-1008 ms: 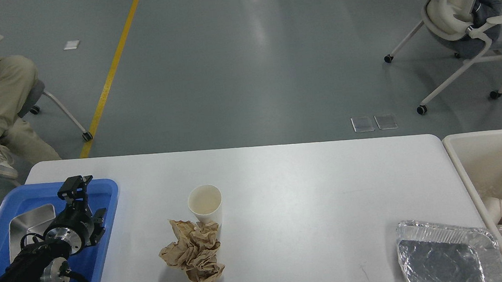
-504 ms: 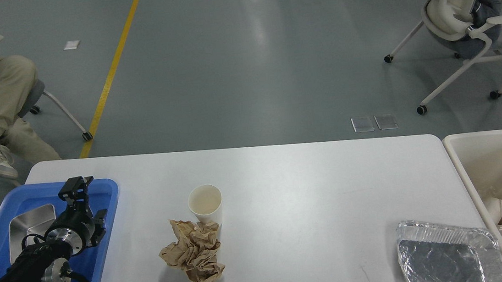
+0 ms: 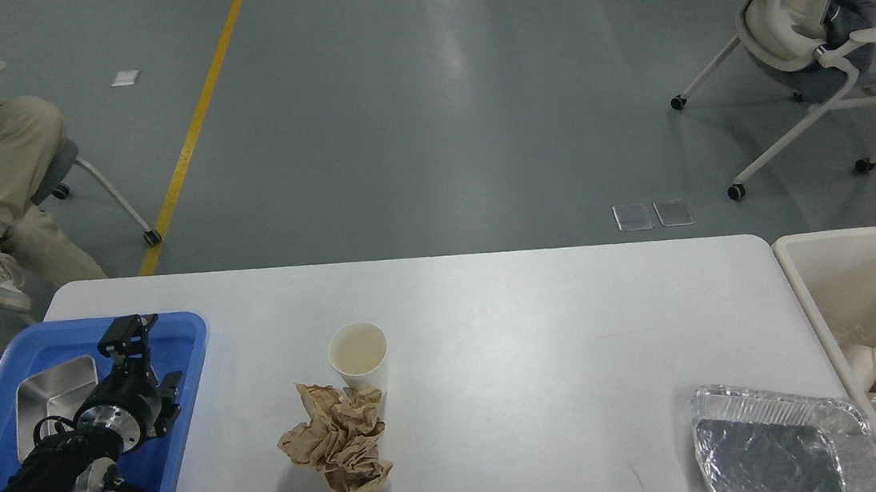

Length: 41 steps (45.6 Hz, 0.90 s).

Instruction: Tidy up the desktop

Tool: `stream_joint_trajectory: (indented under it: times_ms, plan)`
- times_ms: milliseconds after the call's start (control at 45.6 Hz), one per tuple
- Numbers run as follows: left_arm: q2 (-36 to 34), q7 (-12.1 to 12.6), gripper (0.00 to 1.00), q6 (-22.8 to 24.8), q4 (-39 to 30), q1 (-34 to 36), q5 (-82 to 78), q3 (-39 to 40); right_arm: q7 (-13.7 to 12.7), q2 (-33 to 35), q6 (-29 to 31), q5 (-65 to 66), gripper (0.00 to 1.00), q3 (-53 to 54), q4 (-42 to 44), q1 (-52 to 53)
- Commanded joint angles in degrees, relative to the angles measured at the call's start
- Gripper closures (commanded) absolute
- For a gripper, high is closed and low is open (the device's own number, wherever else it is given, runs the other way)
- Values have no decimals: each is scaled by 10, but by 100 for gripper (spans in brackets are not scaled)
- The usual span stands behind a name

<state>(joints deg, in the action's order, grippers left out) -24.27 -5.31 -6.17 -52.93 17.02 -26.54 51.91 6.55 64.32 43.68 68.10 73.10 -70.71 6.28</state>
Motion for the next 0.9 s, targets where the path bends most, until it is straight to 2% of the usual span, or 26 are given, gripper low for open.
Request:
stream_joint_trajectory:
  times_ms: [0,285,526,877]
  plan:
    - [-1,0,3,4,-1,-1,0,0,0,-25,-6,99,0,-52,-8,1]
    - [-4,-1,3,5,-1,-1,1,2,0,-82,-42,146,0,-163,1,0]
    - [-6,-11,3,5,0,-5,1,2,0,-106,-48,150,0,-169,20,-4]
    - [-6,-22,3,5,0,-14,0,1,0,-107,-55,150,0,-177,35,-7]
